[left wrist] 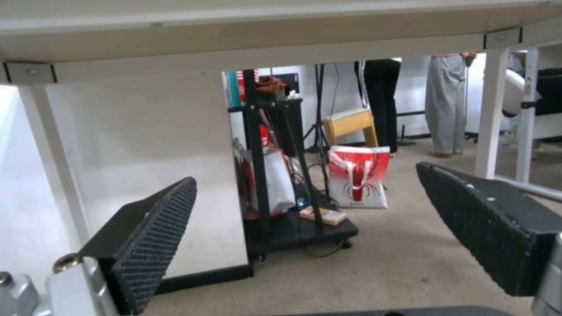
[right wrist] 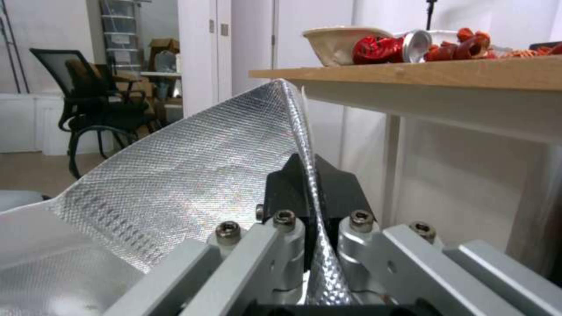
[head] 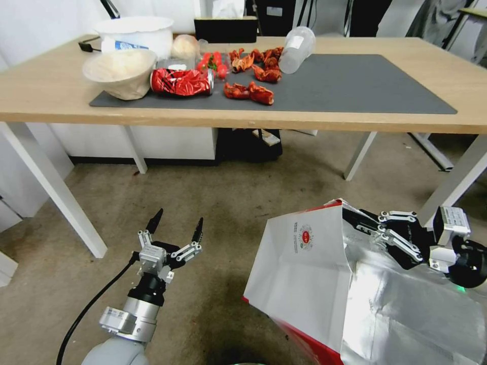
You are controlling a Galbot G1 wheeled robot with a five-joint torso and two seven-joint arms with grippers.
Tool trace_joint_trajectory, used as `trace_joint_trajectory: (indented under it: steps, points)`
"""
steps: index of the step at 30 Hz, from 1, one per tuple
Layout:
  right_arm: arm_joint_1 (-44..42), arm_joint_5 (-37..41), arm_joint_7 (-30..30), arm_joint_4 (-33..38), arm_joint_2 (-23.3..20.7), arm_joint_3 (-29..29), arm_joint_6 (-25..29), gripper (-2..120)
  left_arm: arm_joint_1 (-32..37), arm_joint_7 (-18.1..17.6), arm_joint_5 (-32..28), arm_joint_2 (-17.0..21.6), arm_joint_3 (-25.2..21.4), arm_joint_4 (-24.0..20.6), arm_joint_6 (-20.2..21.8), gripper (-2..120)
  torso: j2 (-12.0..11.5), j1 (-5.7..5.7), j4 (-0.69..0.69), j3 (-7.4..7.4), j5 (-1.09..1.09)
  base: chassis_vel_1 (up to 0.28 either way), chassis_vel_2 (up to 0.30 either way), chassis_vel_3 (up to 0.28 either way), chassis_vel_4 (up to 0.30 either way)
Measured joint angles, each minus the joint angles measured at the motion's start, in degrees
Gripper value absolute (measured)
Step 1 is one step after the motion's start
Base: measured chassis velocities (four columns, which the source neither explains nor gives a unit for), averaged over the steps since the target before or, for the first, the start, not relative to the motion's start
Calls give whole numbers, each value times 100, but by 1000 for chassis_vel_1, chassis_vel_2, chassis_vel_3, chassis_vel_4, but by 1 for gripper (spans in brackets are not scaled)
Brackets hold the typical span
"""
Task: Pick up the food delivery bag from the floor and place it on the table.
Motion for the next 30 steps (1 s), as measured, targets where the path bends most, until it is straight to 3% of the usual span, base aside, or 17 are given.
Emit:
trace_joint_trajectory:
  steps: [30]
  points:
    - [-75,-60,-155,46,217,-14,2,0,115,-190,161,-1,5,-204,192,93,691,161,0,530,0,0,0,0,0]
